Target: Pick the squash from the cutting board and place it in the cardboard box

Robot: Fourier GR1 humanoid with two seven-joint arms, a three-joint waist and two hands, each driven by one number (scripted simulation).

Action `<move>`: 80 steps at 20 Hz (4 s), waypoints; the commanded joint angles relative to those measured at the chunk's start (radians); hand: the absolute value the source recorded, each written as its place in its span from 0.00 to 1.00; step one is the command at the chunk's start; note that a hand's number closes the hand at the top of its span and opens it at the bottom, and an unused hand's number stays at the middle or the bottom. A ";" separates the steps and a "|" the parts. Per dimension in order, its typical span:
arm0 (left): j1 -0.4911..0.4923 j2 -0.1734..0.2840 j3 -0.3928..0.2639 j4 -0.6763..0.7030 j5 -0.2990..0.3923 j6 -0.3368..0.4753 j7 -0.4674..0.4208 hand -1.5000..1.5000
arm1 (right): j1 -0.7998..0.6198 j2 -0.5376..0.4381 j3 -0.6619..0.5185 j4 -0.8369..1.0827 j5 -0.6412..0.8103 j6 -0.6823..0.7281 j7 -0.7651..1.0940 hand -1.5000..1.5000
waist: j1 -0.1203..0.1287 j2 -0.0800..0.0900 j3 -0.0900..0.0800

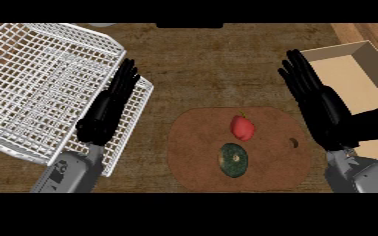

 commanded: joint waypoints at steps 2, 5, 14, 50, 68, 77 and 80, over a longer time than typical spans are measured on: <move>0.020 0.048 -0.017 0.002 -0.093 -0.025 -0.066 0.50 | -0.061 -0.062 -0.050 -0.073 0.011 0.091 -0.053 0.00 | 0.010 -0.002 0.025; -0.038 0.173 0.008 0.018 -0.176 -0.038 -0.068 0.50 | -0.164 -0.139 -0.123 -0.143 -0.031 0.226 -0.139 0.00 | 0.019 -0.009 0.029; -0.018 0.198 -0.014 -0.007 -0.221 -0.071 -0.086 0.50 | -0.051 -0.340 -0.104 -0.010 0.301 0.456 -0.577 0.00 | 0.029 0.002 0.030; 0.011 0.174 0.110 0.033 -0.263 -0.187 -0.133 0.50 | -0.029 -0.282 0.498 -0.414 1.235 0.714 0.085 0.00 | 0.017 0.002 0.025; 0.046 0.154 0.137 -0.038 -0.288 -0.228 -0.090 0.50 | -0.071 -0.170 0.505 -0.241 1.426 0.703 0.073 0.00 | 0.018 0.002 0.026; 0.011 0.136 0.186 -0.026 -0.284 -0.256 -0.049 0.50 | -0.042 -0.069 0.542 -0.116 1.471 0.641 0.028 0.00 | 0.014 0.002 0.026; 0.041 0.118 0.177 0.013 -0.317 -0.252 -0.122 0.50 | -0.028 -0.041 0.578 -0.094 1.518 0.646 0.046 0.00 | 0.011 0.002 0.025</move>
